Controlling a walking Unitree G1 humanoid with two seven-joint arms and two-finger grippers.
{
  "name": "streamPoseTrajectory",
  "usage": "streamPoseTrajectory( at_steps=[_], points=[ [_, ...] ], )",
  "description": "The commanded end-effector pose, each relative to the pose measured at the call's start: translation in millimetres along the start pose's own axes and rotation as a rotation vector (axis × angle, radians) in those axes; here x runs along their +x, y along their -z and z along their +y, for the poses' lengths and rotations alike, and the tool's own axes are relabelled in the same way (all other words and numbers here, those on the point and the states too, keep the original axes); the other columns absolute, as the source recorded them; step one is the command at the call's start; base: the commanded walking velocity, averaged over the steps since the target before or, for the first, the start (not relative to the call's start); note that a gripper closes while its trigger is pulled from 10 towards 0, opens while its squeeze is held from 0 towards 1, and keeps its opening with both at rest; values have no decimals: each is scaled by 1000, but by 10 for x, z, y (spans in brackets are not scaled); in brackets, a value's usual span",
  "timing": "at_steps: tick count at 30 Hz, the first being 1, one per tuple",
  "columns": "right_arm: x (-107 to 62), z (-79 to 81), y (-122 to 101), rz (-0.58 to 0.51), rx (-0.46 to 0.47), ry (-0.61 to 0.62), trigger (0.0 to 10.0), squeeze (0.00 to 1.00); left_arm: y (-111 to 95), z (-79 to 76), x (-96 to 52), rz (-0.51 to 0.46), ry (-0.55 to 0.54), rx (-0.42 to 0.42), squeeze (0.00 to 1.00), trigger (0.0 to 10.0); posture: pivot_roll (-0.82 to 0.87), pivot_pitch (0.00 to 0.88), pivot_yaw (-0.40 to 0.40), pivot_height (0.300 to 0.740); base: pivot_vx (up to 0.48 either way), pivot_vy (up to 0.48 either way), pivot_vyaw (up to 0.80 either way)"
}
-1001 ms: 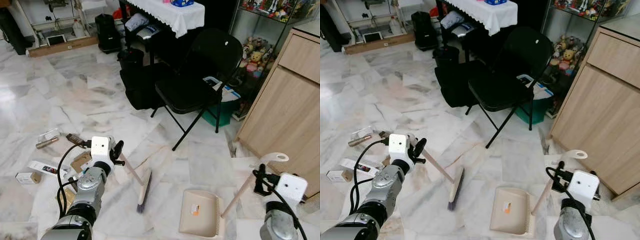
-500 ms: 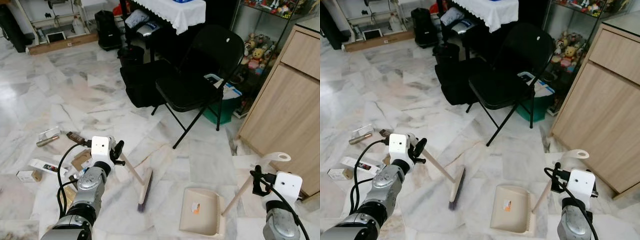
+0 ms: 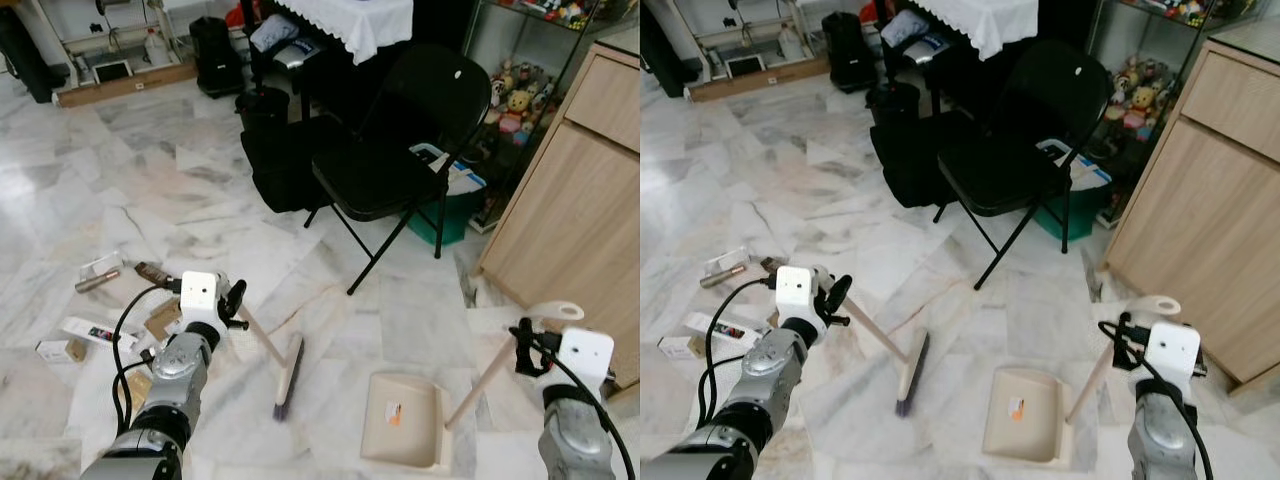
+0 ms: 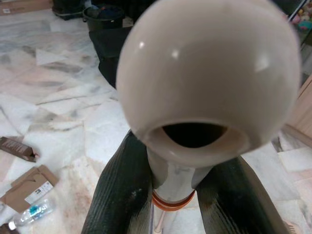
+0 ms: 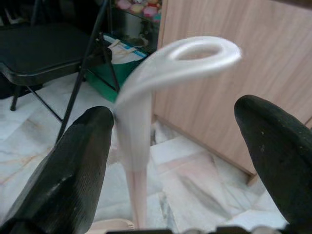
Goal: Sweep floor
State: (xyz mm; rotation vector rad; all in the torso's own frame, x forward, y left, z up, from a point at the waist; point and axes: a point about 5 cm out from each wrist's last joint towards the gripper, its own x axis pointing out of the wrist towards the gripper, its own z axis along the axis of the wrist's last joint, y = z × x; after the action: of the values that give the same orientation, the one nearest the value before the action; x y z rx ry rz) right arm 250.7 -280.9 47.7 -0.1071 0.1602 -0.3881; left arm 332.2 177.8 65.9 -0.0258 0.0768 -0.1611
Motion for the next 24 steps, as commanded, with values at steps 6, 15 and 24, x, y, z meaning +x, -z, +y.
streamPoseTrajectory(
  at_steps=[6, 15, 24],
  points=[
    [12, 1, 13, -3, 10, -23, 10000, 0, -93, 45, 24, -36, -3, 19, 0, 10000, 6, 98, 37, 740, 0, 0, 0],
    [2, 53, 57, 17, 8, -64, 10000, 0, -108, 43, 38, -35, 1, 25, 0, 10000, 6, 90, 37, 740, 0, 0, 0],
    [-2, 58, 50, 11, 12, -68, 10000, 0, -99, 30, 40, -30, -1, 26, 0, 10000, 6, 104, 35, 740, 168, 0, 0]
  ],
)
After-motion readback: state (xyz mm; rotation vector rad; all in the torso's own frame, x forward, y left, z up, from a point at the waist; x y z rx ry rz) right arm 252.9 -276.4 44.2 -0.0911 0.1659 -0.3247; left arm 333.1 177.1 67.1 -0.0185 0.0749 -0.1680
